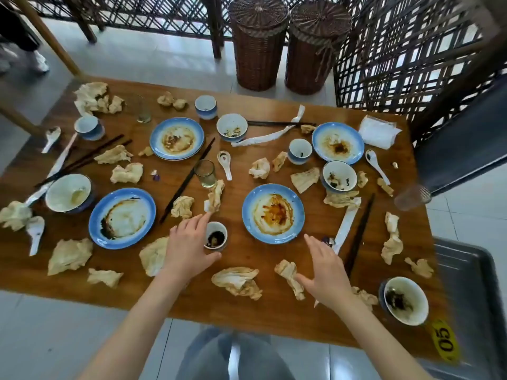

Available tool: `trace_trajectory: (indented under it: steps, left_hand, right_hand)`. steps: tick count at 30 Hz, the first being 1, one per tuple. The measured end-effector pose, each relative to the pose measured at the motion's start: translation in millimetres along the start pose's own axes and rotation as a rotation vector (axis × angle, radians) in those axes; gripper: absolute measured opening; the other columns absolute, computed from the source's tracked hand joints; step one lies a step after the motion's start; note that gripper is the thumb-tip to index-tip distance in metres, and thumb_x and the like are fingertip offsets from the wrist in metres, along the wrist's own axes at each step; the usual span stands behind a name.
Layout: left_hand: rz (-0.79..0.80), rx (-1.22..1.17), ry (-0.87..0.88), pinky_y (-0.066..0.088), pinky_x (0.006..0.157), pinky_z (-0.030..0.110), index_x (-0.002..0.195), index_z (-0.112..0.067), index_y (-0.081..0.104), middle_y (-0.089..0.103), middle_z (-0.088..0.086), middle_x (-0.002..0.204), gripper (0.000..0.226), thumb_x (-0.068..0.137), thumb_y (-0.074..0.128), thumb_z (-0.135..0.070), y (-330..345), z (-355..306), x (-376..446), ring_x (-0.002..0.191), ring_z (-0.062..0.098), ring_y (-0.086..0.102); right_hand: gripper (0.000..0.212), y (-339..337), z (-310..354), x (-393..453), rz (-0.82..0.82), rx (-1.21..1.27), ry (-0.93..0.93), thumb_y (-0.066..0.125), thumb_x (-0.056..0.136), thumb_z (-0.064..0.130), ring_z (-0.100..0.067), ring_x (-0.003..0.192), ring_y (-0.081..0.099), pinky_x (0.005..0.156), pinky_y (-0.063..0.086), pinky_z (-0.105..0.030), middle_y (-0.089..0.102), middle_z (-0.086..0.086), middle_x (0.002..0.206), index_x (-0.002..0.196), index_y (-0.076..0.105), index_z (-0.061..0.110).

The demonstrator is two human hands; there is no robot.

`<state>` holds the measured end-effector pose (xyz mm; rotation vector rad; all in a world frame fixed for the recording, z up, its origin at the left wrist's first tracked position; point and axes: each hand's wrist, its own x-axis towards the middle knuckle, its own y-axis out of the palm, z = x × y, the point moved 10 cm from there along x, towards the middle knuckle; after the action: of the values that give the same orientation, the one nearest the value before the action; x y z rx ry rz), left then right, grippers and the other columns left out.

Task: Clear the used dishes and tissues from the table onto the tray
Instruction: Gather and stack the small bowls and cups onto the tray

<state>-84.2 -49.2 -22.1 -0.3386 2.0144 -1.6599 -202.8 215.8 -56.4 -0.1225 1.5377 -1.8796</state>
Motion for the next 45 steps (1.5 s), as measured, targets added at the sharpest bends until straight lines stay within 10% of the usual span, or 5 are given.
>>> trace_trajectory:
  steps: [13,45]
  left_hand:
    - [0.161,0.063,0.048,0.041,0.096,0.035,0.138,-0.024,0.033,0.049,-0.004,0.133,0.093,0.062,0.078,-0.053,40,-4,32,0.116,0.019,0.052]
    - [-0.057,-0.273,-0.079,0.050,0.081,0.031,0.126,-0.023,0.046,0.058,-0.004,0.118,0.080,0.058,0.085,-0.037,-49,86,-29,0.102,0.017,0.057]
  right_hand:
    - [0.090,-1,-13,-17,-0.070,0.060,0.138,0.064,0.079,0.054,-0.014,0.142,0.020,0.114,0.026,-0.036,0.025,0.006,0.153,0.149,0.014,0.027]
    - [0.085,2,52,23,-0.100,0.047,0.115,0.065,0.080,0.050,-0.014,0.139,0.026,0.109,0.030,-0.035,0.030,0.006,0.151,0.147,0.019,0.026]
